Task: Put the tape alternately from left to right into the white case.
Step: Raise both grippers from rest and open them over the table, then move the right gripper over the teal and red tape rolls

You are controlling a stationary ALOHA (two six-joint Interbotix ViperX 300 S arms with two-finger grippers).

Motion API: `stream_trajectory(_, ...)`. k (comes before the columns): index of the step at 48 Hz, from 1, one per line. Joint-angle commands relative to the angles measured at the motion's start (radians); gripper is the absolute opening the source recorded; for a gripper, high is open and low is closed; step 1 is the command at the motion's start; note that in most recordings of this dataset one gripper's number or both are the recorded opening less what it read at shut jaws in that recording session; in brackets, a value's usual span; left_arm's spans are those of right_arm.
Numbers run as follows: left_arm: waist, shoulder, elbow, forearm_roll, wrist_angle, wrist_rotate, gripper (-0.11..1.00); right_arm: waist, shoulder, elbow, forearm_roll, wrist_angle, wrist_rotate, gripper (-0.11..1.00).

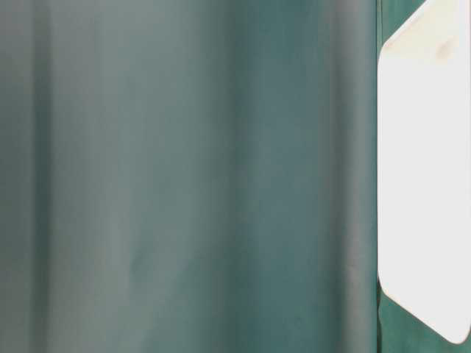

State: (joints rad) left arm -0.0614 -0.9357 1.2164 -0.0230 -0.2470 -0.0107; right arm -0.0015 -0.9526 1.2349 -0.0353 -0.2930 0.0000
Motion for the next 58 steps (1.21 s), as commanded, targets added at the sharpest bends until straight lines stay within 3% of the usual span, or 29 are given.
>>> stream_trajectory(1,-0.003,0.02,-0.034,-0.003,0.005,-0.002,0.65,0.0,0.015,-0.028,-0.002,-0.003,0.002,0.82)
stream_trajectory(11,-0.005,0.067,-0.055,-0.003,0.023,-0.003,0.66,0.0,0.058,-0.051,0.0,0.028,0.002,0.82)
stream_trajectory(27,-0.005,0.152,-0.114,-0.005,0.147,-0.025,0.65,0.0,0.192,-0.127,0.002,0.135,0.003,0.82)
stream_trajectory(58,-0.003,0.449,-0.291,-0.006,0.347,-0.026,0.64,-0.002,0.43,-0.261,0.003,0.322,0.051,0.82)
